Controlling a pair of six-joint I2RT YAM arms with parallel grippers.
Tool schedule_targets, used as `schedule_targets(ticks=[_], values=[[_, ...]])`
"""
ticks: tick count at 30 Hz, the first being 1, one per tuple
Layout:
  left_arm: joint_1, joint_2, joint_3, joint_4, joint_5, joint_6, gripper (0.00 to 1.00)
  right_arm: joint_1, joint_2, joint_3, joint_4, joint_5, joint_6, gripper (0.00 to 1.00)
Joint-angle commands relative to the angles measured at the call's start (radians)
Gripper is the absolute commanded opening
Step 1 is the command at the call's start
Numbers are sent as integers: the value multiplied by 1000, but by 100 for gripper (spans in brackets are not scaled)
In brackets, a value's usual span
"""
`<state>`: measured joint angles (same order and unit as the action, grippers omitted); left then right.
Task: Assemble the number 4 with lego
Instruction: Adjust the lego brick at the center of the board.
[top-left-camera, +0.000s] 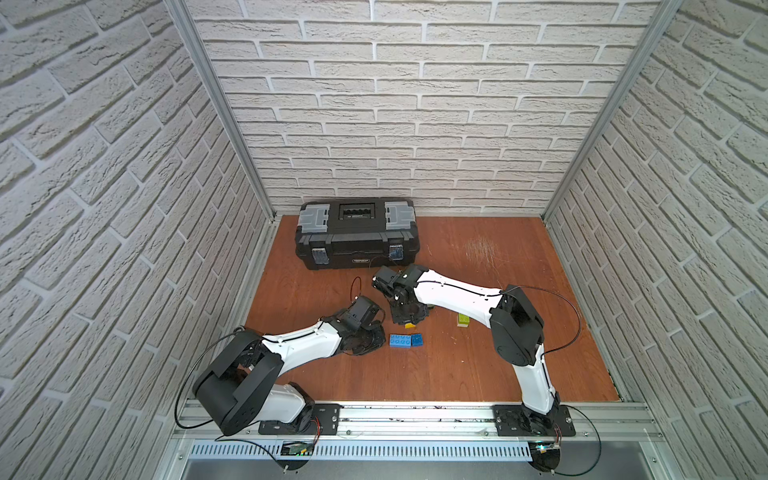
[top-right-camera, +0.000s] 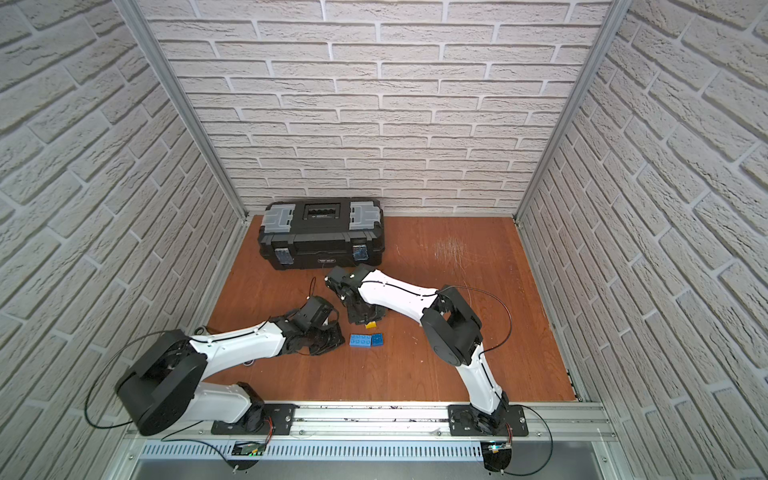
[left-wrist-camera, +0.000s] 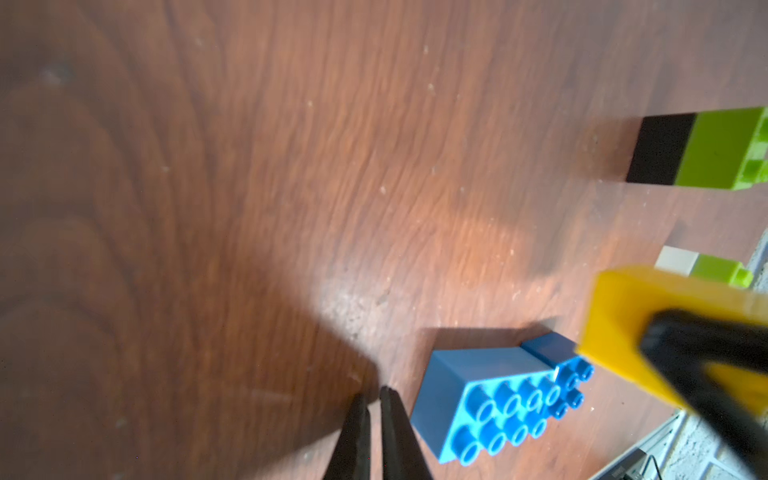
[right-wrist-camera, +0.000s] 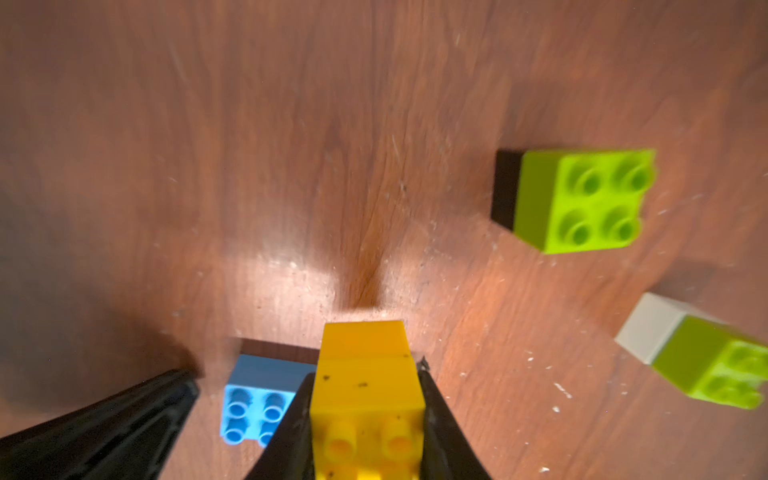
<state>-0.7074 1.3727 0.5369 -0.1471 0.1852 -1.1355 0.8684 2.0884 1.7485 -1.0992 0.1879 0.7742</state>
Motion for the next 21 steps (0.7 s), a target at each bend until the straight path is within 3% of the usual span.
schedule_targets(ticks=[1, 13, 21], values=[[-13, 35, 1, -9, 7, 22, 11, -6, -57, 30, -77, 66, -16, 2], [-39, 44, 17, 29, 38, 46, 11, 35, -265, -199, -17, 39, 49, 2], [-43, 46, 14, 47, 69, 62, 11, 85, -260, -224, 13, 7, 59, 2]])
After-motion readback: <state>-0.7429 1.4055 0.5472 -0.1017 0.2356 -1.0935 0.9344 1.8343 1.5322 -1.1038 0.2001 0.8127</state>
